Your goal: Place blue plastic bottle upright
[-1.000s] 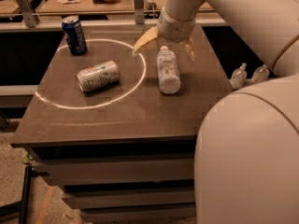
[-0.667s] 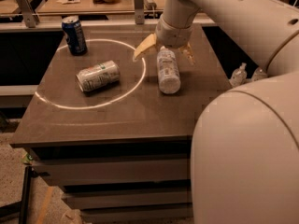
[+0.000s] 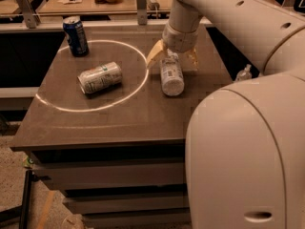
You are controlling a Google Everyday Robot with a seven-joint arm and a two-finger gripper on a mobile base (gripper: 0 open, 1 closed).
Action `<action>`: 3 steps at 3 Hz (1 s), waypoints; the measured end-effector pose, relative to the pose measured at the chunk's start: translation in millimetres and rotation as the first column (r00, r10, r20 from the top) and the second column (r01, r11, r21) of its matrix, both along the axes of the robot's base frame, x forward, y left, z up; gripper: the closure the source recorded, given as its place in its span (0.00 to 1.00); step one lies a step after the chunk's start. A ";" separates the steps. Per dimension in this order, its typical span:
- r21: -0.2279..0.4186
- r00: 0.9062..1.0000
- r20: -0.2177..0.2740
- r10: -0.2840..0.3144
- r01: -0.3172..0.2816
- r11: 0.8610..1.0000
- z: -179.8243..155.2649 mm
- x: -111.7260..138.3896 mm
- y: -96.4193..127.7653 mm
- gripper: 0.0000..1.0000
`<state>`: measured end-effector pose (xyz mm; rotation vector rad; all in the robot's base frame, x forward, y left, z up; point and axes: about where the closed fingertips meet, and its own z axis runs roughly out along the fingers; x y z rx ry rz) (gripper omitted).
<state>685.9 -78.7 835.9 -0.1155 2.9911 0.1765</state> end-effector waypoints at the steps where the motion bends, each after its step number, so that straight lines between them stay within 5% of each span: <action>1: 0.003 0.999 -0.032 0.023 -0.022 1.000 -9.0 -0.1 0.4 0.41; 3: 0.003 0.999 -0.041 0.033 -0.033 0.999 -6.2 -0.3 2.4 0.87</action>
Offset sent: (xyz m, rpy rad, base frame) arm -0.0079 0.0134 -0.0161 -0.0103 0.1227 0.1532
